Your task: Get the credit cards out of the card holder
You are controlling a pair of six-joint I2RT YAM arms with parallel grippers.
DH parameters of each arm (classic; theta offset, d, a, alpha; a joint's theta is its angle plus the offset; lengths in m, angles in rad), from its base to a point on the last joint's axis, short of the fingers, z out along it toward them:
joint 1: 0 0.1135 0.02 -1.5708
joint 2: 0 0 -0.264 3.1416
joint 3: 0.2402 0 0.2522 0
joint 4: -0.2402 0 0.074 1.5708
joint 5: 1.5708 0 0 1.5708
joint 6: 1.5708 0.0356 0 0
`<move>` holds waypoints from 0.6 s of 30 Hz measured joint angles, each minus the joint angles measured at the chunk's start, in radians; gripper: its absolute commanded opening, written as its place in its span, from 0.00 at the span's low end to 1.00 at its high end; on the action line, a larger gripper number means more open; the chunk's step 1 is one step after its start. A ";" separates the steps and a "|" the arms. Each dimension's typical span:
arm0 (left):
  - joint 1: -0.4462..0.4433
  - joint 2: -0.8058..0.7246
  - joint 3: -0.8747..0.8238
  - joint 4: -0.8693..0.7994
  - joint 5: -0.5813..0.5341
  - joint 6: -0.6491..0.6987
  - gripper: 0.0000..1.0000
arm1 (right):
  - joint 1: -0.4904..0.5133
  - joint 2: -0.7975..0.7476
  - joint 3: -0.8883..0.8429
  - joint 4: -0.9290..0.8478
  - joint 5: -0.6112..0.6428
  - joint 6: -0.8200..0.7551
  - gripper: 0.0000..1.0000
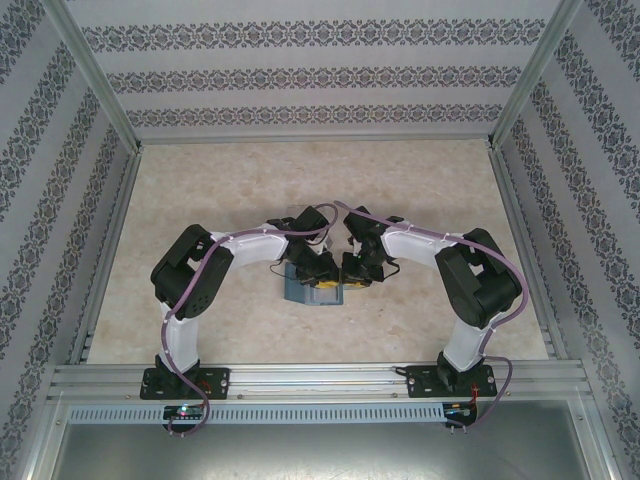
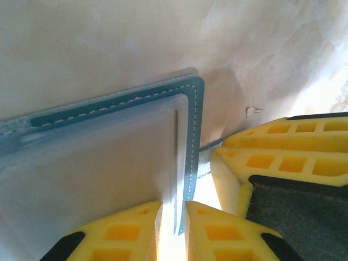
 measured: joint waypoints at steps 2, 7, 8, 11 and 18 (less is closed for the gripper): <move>-0.001 0.000 0.007 -0.014 -0.011 0.006 0.20 | 0.000 0.000 0.000 0.000 0.000 0.000 0.19; -0.005 0.000 0.032 -0.070 -0.058 0.037 0.20 | 0.000 0.000 0.000 0.000 0.000 0.000 0.19; -0.005 -0.001 0.034 -0.077 -0.065 0.042 0.20 | 0.000 0.000 0.000 0.000 0.000 0.000 0.19; -0.005 -0.004 0.043 -0.109 -0.092 0.056 0.21 | 0.000 0.000 0.000 0.000 0.000 0.000 0.19; -0.005 -0.016 0.058 -0.179 -0.156 0.087 0.24 | 0.000 0.000 0.000 0.000 0.000 0.000 0.19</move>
